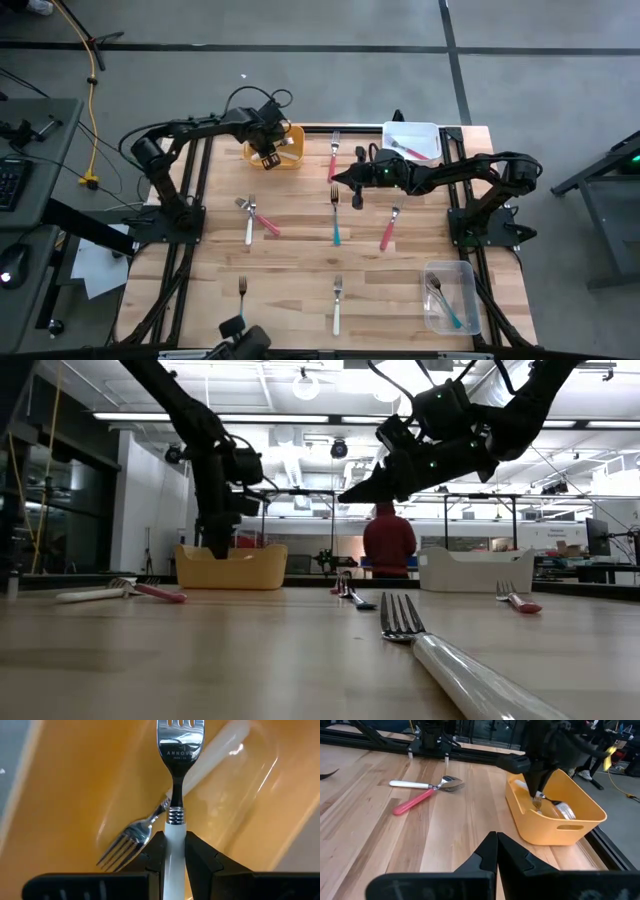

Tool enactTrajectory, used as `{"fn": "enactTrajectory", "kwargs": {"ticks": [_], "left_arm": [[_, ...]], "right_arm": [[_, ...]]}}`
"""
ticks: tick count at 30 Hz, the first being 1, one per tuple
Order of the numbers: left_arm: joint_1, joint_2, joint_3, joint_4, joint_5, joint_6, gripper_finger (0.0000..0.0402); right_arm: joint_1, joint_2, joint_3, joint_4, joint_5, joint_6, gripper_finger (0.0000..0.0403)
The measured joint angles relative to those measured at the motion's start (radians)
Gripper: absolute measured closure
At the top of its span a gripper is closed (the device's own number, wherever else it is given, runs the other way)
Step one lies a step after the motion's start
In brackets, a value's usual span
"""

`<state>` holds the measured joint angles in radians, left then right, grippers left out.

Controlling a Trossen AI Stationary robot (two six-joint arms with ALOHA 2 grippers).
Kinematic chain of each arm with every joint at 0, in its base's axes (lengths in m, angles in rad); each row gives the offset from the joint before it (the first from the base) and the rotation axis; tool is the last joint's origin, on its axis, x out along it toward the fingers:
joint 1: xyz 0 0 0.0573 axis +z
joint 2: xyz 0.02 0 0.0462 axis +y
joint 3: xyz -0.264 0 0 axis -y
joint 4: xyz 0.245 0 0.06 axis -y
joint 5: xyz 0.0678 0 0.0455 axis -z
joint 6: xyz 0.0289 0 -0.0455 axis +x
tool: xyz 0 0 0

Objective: Sort silverware by color (type)
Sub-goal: Put the bottom left white fork into the yellow bin, then put the bottom left pink fork into the white bin

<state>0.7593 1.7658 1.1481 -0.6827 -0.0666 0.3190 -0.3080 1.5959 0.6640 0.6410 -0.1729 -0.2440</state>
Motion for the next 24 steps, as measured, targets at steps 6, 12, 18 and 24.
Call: {"fn": "enactTrajectory", "kwargs": {"ticks": [6,12,18,24], "left_arm": [[0.000,0.036,0.000,0.002,0.003,0.003,0.0357],[-0.001,0.045,0.000,0.004,0.005,-0.007,0.0342],[0.000,0.045,0.021,0.009,-0.045,-0.027,0.0322],[-0.008,0.045,0.079,-0.022,-0.062,-0.034,0.0292]], "right_arm": [[0.000,0.000,0.000,-0.002,0.001,0.003,0.0403],[0.000,0.000,0.000,-0.009,0.001,0.009,0.0403],[0.000,0.000,0.000,-0.009,0.004,0.009,0.0403],[0.000,0.000,0.000,-0.009,0.003,0.008,0.0403]]}}
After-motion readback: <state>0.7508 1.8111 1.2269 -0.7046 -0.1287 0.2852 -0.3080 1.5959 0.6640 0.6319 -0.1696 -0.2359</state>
